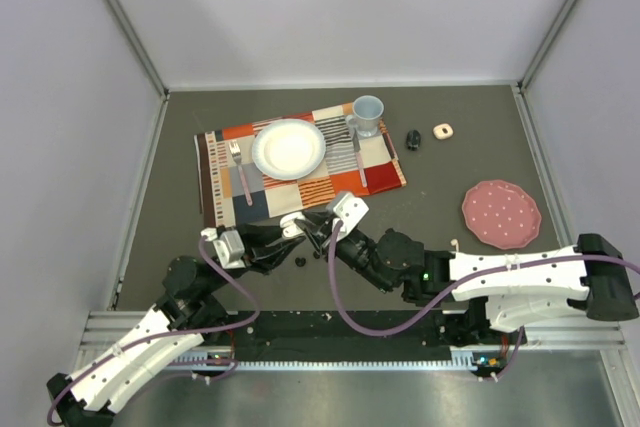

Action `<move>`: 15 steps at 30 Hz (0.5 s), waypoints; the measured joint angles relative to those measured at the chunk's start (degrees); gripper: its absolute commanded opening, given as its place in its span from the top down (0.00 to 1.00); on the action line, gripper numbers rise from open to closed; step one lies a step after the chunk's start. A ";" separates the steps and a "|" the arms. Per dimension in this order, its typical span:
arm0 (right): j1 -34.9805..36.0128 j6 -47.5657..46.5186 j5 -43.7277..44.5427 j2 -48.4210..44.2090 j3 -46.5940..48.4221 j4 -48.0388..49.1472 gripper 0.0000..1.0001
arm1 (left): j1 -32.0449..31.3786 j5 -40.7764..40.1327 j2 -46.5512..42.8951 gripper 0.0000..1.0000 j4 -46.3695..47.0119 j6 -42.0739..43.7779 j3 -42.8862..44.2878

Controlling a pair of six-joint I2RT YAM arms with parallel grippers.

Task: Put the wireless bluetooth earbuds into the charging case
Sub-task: Insert the right earbud into the right side groove of the charging case.

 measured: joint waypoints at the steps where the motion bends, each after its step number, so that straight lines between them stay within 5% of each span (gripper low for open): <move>1: -0.02 -0.28 0.04 0.20 0.00 0.00 0.92 | 0.00 -0.02 0.02 1.00 -0.26 -0.07 0.00; 15: 0.15 -5.40 1.22 1.51 -0.04 0.17 0.93 | 0.00 -1.22 -0.11 1.00 -2.34 -0.44 0.00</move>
